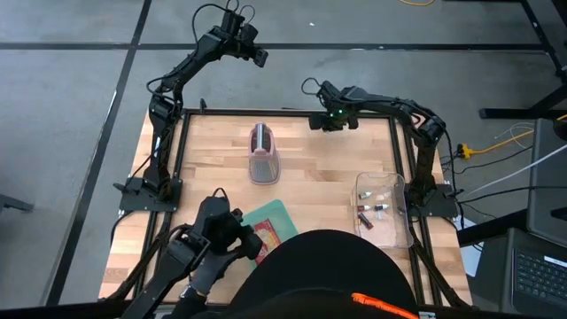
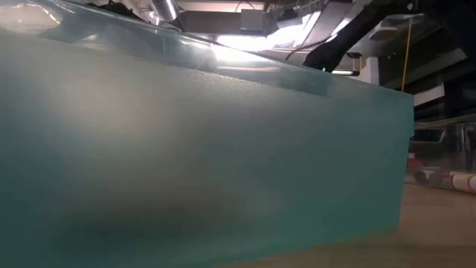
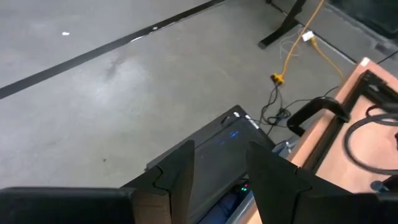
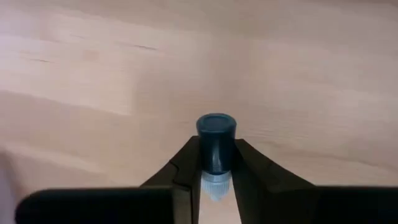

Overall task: Pick & Place Food Item
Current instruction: Put the blue food coloring bottle into the transparent bin

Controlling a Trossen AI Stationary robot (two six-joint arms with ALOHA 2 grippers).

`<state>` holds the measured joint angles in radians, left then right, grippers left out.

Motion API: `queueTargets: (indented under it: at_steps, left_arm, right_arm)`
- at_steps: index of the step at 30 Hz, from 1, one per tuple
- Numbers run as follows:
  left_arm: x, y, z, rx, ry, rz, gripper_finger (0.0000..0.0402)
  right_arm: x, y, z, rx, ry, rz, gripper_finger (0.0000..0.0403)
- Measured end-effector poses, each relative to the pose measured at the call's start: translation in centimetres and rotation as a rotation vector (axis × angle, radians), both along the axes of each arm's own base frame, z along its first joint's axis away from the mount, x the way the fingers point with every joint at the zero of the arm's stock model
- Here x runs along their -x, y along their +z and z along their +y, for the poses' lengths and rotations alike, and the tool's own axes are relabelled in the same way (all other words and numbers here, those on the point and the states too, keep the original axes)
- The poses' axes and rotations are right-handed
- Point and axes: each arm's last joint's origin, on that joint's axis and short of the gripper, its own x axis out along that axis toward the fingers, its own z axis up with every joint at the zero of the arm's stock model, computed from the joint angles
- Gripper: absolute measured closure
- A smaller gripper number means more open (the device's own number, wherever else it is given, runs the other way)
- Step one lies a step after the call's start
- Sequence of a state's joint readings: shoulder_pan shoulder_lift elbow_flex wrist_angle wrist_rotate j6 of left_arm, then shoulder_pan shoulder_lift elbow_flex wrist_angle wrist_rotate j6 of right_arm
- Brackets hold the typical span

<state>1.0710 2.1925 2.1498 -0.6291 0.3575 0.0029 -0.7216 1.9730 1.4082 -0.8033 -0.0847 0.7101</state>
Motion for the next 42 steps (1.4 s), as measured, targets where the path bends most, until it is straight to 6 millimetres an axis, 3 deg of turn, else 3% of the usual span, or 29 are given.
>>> queueTargets:
  at_steps: [6,11,19,24,31,38,42]
  left_arm:
    - [-0.1,0.1,0.0,0.005,-0.012,-0.029,0.0261]
    - [-0.1,0.2,0.1,-0.001,-0.009,-0.036,0.0261]
    - [-0.2,0.2,0.0,0.002,-0.01,-0.042,0.0261]
    - [-0.2,0.2,0.0,0.002,-0.012,-0.042,0.0261]
    - [-0.2,0.2,0.0,0.002,-0.015,-0.043,0.0261]
    - [-0.2,0.3,0.0,-0.006,-0.012,-0.044,0.0261]
    - [-0.3,0.4,0.1,-0.021,-0.009,-0.051,0.0261]
  right_arm:
    - [0.7,3.8,0.1,0.072,0.001,-0.122,0.0338]
    - [1.5,7.6,1.3,0.095,0.037,-0.241,0.0338]
    - [4.1,14.4,6.0,0.11,0.092,-0.376,0.0338]
    - [6.1,17.5,9.7,0.08,0.134,-0.422,0.0338]
    - [7.7,19.4,16.0,-0.062,0.181,-0.393,0.0337]
    - [9.4,19.1,21.2,-0.246,0.238,-0.182,0.0337]
    - [9.8,18.8,22.9,-0.28,0.285,-0.09,0.0337]
